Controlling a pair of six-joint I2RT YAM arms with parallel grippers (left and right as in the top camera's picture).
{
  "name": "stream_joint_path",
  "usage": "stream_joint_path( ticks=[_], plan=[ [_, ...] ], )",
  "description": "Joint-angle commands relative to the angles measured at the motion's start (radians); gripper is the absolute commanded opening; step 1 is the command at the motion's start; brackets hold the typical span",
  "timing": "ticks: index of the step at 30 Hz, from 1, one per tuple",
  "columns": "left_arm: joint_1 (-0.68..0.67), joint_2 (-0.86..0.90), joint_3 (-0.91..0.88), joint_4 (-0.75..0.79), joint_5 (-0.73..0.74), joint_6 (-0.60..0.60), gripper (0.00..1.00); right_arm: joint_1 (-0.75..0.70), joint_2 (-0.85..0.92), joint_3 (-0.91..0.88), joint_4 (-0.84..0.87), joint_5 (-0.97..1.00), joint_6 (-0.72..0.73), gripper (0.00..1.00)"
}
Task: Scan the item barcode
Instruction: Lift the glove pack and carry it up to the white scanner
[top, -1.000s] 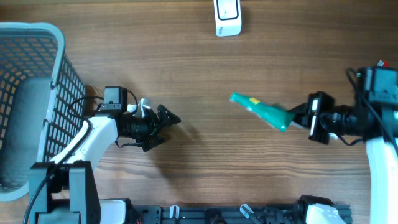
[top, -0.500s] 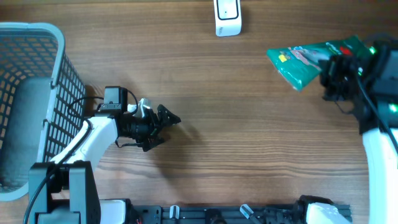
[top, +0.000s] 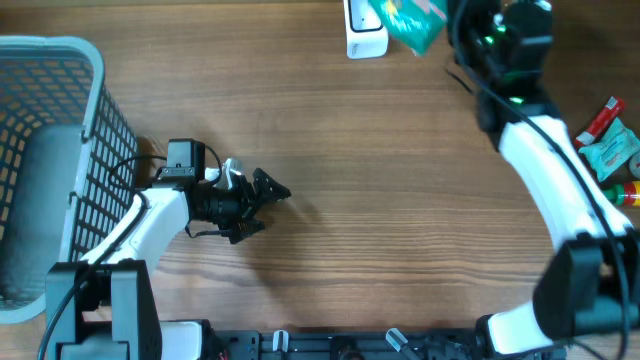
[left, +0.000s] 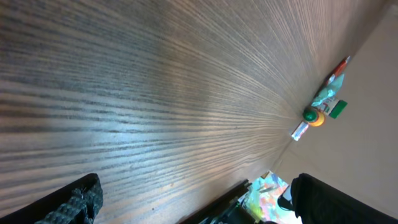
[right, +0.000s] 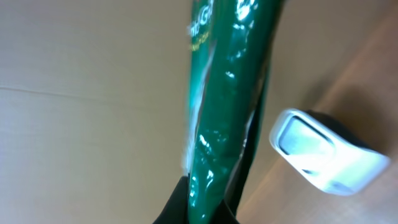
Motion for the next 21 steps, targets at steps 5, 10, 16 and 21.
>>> stream_joint_path(
  ticks=[5,10,16,21],
  plan=[
    [-0.005,-0.013,-0.005,0.001,0.001,0.005,1.00,0.116,0.365,0.014,0.557,0.298,0.144,0.04],
    [-0.005,-0.013,-0.005,0.001,0.001,0.005,1.00,0.145,0.594,0.175,0.658,0.373,0.136,0.05],
    [-0.005,-0.013,-0.005,0.001,0.001,0.005,1.00,0.146,0.681,0.364,0.608,0.322,-0.047,0.04],
    [-0.005,-0.013,-0.005,0.001,0.001,0.005,1.00,0.147,0.680,0.392,0.586,0.308,-0.132,0.05]
  ],
)
